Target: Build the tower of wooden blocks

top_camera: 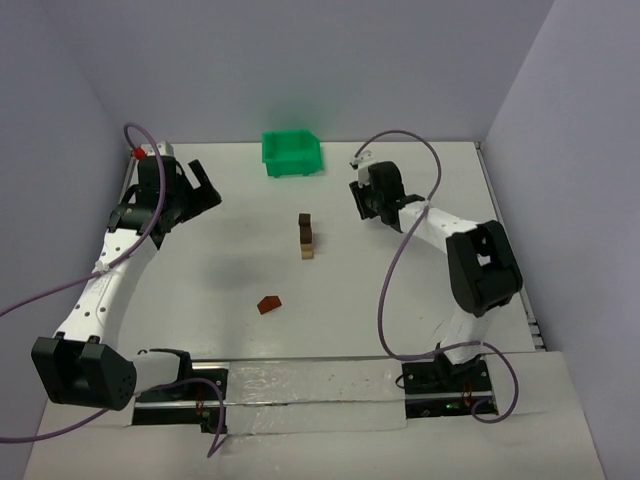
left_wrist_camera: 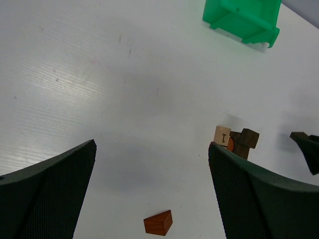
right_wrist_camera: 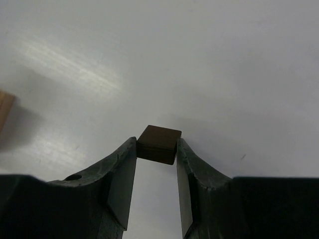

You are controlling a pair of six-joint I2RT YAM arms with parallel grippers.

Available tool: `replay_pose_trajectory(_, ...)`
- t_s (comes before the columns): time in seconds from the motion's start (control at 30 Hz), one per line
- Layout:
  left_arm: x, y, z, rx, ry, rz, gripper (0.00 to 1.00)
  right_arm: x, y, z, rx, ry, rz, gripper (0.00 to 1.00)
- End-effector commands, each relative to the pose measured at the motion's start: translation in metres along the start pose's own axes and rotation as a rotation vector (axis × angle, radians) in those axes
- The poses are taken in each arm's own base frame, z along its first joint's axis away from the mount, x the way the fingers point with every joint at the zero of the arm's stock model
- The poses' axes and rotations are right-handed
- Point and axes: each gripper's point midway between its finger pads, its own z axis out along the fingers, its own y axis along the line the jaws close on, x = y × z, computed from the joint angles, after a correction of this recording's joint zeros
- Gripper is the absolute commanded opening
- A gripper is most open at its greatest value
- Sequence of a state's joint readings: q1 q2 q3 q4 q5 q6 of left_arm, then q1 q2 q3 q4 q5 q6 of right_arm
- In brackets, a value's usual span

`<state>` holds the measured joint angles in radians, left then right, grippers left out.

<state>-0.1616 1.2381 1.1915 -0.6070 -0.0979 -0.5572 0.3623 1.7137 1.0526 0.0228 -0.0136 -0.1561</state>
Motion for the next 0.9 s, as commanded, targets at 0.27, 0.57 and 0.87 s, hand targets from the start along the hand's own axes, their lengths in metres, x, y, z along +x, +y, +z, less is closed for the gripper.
replay_pose_trajectory(0.27,-0.034,-0.006,-0.009,0.017,-0.116,0.025,0.99,0.009,-0.025,0.043,0.087,0.237,-0.042,0.0)
replay_pose_trajectory(0.57,-0.038,-0.006,-0.011,0.019,-0.133,0.028,0.99,0.061,-0.03,0.015,0.118,0.381,-0.051,0.32)
replay_pose_trajectory(0.87,-0.043,-0.008,-0.011,0.025,-0.143,0.026,0.99,0.078,-0.025,-0.03,0.075,0.399,0.013,0.88)
